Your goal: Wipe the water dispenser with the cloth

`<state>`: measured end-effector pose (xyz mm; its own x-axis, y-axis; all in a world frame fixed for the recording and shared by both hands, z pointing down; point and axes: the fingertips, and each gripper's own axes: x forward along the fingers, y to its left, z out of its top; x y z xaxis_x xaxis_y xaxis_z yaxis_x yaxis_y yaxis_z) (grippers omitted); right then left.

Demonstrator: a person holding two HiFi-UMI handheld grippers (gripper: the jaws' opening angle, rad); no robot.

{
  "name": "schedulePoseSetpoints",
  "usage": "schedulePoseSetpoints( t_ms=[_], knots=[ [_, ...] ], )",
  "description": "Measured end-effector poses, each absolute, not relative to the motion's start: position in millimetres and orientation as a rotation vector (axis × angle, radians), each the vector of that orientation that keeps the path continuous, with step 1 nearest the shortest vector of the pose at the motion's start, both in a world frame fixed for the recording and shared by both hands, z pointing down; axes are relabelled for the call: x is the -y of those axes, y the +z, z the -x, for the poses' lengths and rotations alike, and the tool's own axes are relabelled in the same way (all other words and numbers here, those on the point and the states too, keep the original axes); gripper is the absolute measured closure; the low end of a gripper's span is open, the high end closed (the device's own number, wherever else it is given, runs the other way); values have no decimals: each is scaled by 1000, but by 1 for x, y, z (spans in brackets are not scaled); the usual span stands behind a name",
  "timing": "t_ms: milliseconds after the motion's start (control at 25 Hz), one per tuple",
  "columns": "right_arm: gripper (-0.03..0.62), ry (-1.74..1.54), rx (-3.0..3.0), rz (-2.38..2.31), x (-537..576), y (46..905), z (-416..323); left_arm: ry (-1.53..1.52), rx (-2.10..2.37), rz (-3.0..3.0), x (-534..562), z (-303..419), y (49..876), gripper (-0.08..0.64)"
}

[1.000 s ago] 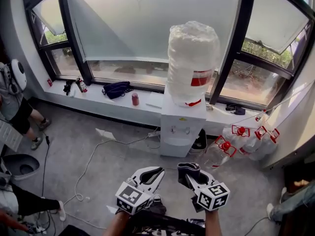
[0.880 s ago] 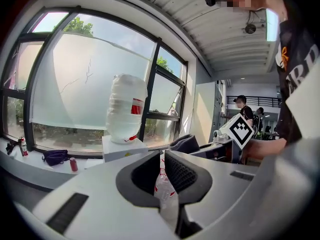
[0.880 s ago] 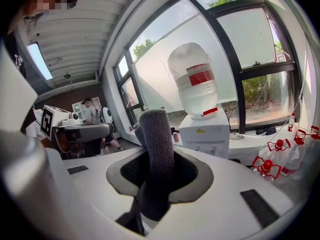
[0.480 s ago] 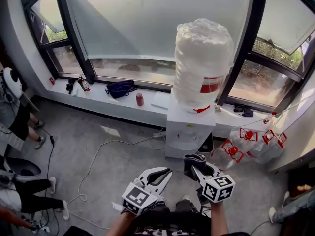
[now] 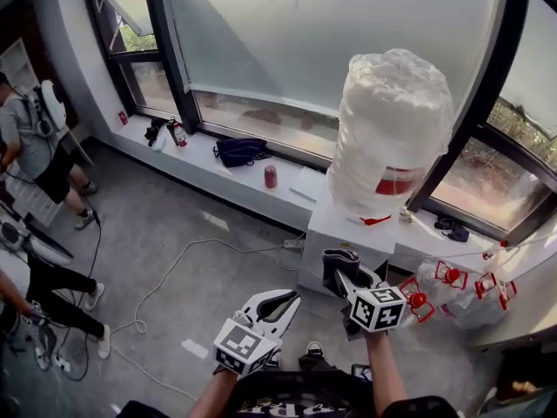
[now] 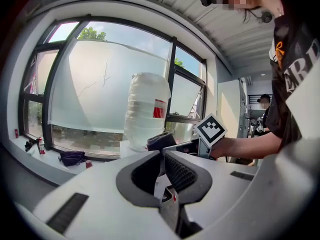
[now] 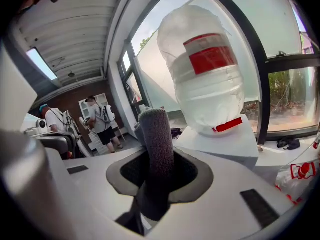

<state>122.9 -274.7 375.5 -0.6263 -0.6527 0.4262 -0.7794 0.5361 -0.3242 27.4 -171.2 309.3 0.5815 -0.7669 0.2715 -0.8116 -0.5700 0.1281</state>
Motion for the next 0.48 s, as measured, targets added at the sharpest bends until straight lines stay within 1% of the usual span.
schedulePoseSetpoints(
  t_ms=[280,480],
  knots=[
    [479,809,2500,-1168,348,416,-97,276,1462,-2496,193,-25,314,517],
    [480,975,2400,-1272,393,451,-88,317,1583,-2403,190,-10,317,517]
  ],
)
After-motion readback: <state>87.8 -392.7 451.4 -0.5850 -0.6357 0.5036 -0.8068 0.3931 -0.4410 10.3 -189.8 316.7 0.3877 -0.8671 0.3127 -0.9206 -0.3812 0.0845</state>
